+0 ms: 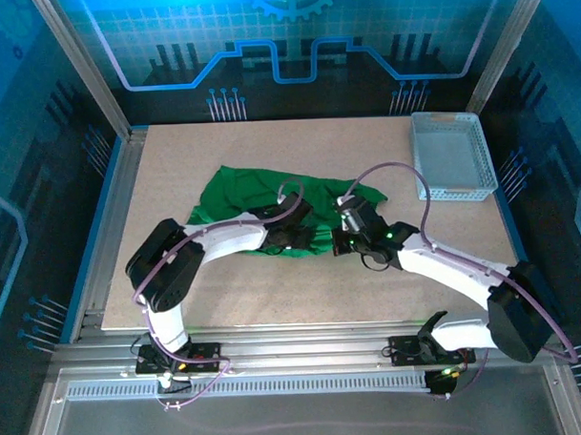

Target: Fold the inside-out t-shirt

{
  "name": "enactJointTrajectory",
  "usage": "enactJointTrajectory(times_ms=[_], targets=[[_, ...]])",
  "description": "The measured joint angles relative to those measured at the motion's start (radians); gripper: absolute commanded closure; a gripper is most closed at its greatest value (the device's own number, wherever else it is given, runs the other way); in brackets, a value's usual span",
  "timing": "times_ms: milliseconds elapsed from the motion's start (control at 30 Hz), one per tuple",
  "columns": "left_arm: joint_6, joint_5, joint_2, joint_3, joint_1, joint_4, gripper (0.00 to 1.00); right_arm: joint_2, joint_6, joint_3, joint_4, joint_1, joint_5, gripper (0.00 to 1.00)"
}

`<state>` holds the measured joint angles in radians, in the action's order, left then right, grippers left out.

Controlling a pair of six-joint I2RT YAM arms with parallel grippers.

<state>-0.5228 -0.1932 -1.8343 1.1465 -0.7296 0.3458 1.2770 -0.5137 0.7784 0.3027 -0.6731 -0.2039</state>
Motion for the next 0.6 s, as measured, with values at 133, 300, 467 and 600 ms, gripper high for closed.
enactJointTrajectory(times_ms=[133, 300, 467, 600], targets=[[-0.007, 0.001, -0.001, 0.0, 0.024, 0.003, 0.94, -0.035, -0.023, -0.012, 0.021, 0.008, -0.046, 1.0], [-0.002, 0.034, 0.129, -0.103, 0.053, -0.065, 1.0, -0.062, -0.071, -0.063, 0.013, 0.103, -0.034, 1.0], [-0.011, 0.188, 0.385, -0.319, 0.094, -0.287, 1.0, -0.096, -0.126, -0.108, -0.023, 0.2, 0.06, 1.0], [-0.022, 0.28, 0.441, -0.384, 0.108, -0.409, 1.0, -0.098, -0.159, -0.108, -0.045, 0.23, 0.098, 1.0]])
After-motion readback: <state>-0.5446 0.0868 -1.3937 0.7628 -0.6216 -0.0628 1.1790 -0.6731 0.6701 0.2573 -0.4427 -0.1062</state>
